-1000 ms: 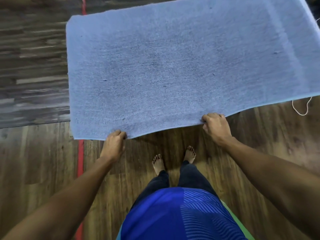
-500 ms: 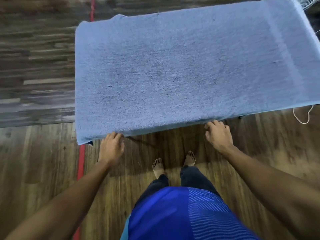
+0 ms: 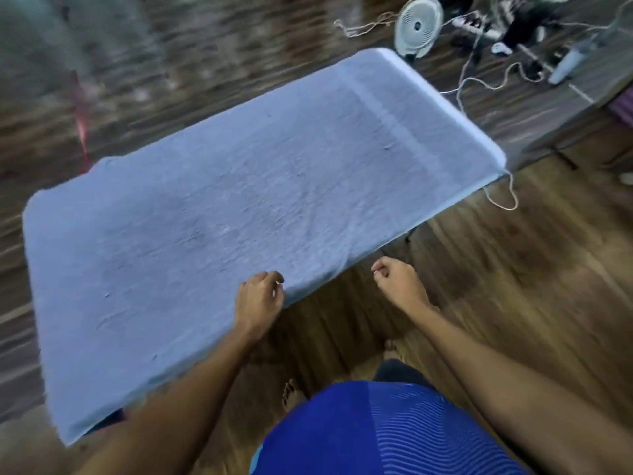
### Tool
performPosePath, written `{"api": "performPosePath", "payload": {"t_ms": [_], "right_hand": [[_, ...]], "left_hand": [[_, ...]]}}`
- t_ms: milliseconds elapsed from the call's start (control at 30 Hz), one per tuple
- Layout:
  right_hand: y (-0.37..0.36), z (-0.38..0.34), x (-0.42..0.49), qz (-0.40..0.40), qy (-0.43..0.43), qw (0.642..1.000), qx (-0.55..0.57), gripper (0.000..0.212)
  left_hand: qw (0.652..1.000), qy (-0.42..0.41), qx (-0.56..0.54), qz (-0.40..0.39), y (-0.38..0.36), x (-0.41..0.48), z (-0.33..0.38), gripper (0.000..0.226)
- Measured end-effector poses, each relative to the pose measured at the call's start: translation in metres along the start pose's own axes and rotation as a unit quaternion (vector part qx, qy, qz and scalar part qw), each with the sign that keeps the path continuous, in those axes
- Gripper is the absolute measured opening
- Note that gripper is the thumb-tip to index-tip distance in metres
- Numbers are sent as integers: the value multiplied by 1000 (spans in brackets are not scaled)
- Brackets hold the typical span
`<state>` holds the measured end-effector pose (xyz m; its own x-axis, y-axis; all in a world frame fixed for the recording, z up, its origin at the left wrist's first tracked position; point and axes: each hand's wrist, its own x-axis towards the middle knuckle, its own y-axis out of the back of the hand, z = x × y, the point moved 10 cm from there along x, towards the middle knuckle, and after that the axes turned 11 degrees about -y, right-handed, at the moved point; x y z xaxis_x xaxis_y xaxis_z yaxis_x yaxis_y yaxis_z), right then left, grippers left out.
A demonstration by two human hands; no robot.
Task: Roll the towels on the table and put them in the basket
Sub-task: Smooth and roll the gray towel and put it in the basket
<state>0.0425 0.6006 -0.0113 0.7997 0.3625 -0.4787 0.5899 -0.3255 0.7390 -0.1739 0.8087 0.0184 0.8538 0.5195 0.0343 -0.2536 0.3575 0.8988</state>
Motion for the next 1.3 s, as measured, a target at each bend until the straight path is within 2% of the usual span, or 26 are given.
{"api": "performPosePath", "payload": {"t_ms": [233,333,533,633,767,900,1000,1067,1133,1300], "right_hand": [[116,89,73,24,-59,997,37,12],[161,125,104,41,-80,995,46,13],[209,156,182,43,-90,994,51,21],[228,145,216,57,-50,996,42,26],[253,119,266,66,40,997,4,26],[253,112,315,26,95,992,-76,30],[254,99,330,7,184,971,-150,33],[249,97,335,-32,223,955,-191,39],[245,97,337,-68,249,947,-194,40],[249,93,347,-97,273,948,-134,37]], "left_hand": [[996,-79,-24,-29,-72,127,166,12],[991,-122,-37,-50,-102,169,238,21],[983,-161,-34,-80,-145,247,324,24],[983,-157,-27,-95,-163,285,342,15],[982,-139,-24,-127,-198,329,351,16],[977,-125,-15,-171,-229,354,355,19],[976,-113,11,-187,-243,362,356,26],[976,-104,17,-193,-250,365,356,30],[977,-100,9,-190,-255,367,360,27],[983,-67,-17,-171,-256,369,367,17]]}}
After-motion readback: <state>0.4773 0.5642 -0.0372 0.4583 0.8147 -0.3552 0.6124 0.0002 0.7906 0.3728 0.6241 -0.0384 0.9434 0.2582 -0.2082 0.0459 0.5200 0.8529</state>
